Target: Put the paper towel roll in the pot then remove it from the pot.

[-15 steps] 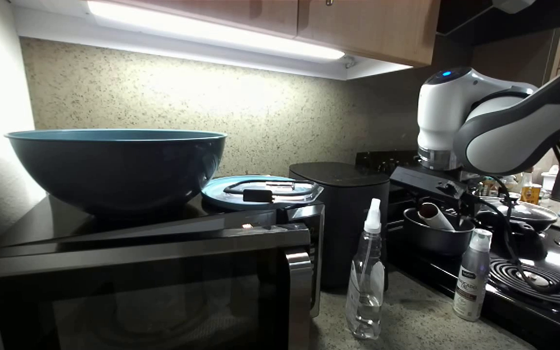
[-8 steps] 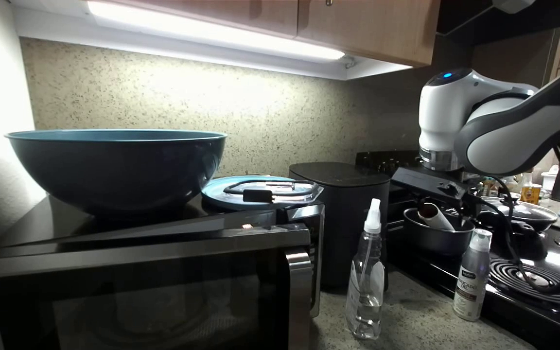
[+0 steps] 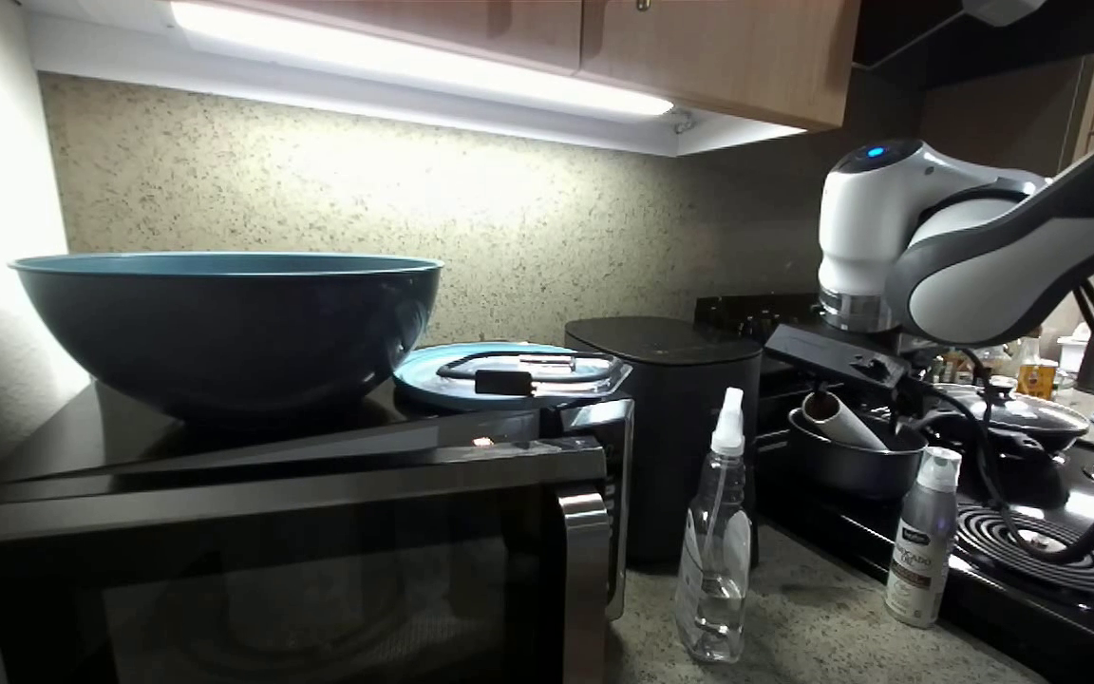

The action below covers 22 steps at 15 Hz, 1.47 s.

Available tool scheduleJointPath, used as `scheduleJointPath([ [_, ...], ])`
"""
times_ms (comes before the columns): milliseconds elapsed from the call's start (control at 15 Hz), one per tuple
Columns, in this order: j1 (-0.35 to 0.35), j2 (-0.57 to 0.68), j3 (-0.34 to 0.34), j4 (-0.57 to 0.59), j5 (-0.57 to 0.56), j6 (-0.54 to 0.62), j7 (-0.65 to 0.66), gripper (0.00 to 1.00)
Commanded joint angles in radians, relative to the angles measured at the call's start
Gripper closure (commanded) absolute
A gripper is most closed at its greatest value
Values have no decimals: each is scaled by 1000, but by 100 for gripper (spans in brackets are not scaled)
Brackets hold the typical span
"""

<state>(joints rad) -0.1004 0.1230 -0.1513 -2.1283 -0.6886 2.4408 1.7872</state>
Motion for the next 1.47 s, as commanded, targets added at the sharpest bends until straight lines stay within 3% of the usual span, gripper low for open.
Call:
scheduleJointPath([
  [0, 7, 18, -24, 26, -82, 62, 69, 0],
  [133, 9, 19, -31, 34, -119, 66, 103, 0],
  [200, 3, 12, -21, 27, -72, 43, 47, 0],
  [1200, -7, 25, -45, 52, -64, 36, 53, 0],
  [1267, -8, 25, -47, 53, -64, 41, 51, 25],
  [1400, -7, 25, -49, 54, -67, 42, 55, 33],
])
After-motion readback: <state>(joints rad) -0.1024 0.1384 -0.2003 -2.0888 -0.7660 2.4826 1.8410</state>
